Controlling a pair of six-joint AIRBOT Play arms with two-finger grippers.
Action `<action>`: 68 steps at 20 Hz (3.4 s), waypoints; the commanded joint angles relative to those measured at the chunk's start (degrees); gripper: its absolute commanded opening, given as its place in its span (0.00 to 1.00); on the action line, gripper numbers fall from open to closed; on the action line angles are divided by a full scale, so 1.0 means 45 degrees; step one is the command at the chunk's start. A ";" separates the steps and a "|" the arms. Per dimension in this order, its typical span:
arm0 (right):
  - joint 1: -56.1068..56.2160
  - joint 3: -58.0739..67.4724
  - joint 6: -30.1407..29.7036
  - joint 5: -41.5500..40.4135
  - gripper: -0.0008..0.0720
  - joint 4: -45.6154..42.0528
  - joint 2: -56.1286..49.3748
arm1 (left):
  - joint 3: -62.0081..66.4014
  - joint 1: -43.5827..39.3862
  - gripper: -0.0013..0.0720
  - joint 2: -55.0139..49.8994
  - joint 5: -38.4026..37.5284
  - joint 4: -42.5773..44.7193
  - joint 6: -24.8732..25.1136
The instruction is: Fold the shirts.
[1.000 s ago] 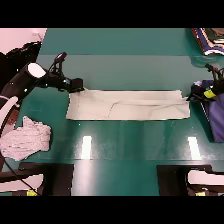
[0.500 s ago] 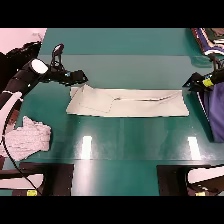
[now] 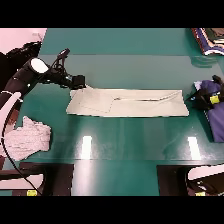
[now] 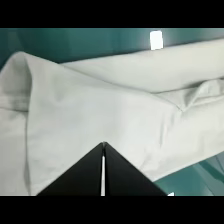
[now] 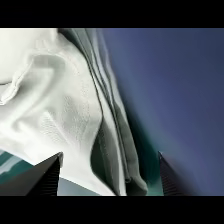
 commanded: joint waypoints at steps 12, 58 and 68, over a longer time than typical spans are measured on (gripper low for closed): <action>0.1151 0.1049 -0.1472 0.0869 0.04 0.1807 -0.0563 | 0.1690 -0.2565 0.05 -0.1433 0.0733 -0.0753 -0.0117; 1.3891 0.7592 -0.0121 -0.2618 0.71 -0.1719 -0.0389 | 0.7737 0.2472 0.05 -0.0549 -0.4061 0.1724 0.0078; 0.7674 0.1010 0.1647 -0.2511 0.99 0.1919 -0.0160 | 0.7737 0.2365 0.05 -0.0549 -0.4051 0.1637 0.0369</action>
